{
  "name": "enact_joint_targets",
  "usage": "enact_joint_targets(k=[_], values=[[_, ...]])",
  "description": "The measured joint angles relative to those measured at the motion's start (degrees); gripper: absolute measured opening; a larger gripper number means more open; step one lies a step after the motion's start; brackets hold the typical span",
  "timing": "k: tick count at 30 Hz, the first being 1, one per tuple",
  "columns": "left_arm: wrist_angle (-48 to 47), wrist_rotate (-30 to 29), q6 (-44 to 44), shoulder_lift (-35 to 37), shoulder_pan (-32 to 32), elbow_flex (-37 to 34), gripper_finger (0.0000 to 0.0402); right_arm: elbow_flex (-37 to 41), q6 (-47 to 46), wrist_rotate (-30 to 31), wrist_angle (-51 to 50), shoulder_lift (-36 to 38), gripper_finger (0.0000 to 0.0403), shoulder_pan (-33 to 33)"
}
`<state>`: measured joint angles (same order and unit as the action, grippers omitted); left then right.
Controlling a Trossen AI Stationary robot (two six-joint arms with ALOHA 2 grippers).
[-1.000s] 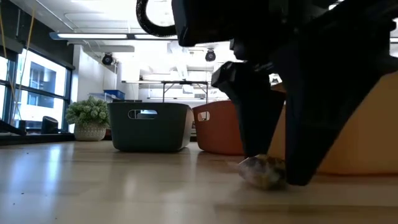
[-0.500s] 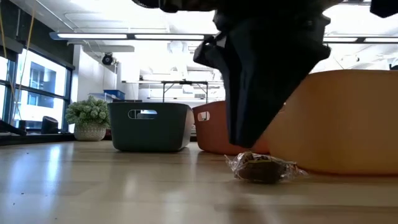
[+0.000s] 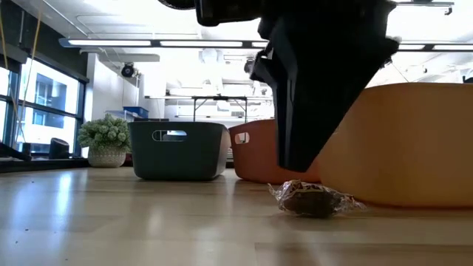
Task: Sort candy
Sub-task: Put the bottom yellow candy into the yellow bin
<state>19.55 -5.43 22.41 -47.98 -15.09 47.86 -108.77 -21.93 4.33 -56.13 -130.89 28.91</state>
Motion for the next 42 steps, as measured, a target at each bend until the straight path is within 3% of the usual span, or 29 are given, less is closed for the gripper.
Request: enact_joint_targets(k=[5,10,17,24,33,38,42], values=[[-0.43,0.1,0.45,-0.21,-0.02,0.0,0.0239,0.02,-7.86,-1.96,2.61,0.0,0.013,0.01],[-0.44,0.39,0.46,-0.19,-0.02,0.0,0.0239,0.43,-9.15,-1.09,2.09,-0.28,0.0192,0.02],[-2.67,0.39,0.43,-0.21,-0.02,0.0,0.0239,3.14,-10.64,-1.22,2.46,-0.46,0.0205,-0.41],[-3.39,0.39,-0.07,-0.23,-0.02,0.0,0.0239,4.72,-11.01,-1.22,2.95,-0.48,0.0173,-0.46],[-3.31,0.37,-1.0,-0.23,-0.02,0.0,0.0239,4.72,-7.87,-1.43,5.01,-0.5,0.0045,-0.5],[-3.17,0.35,-1.14,-0.23,-0.02,0.0,0.0239,3.88,-6.53,-1.07,4.57,-0.6,0.0042,-0.52],[-2.9,0.13,-1.6,-0.23,-0.01,0.0,0.0239,1.04,-3.49,2.54,2.54,-0.41,0.0042,-0.52]])
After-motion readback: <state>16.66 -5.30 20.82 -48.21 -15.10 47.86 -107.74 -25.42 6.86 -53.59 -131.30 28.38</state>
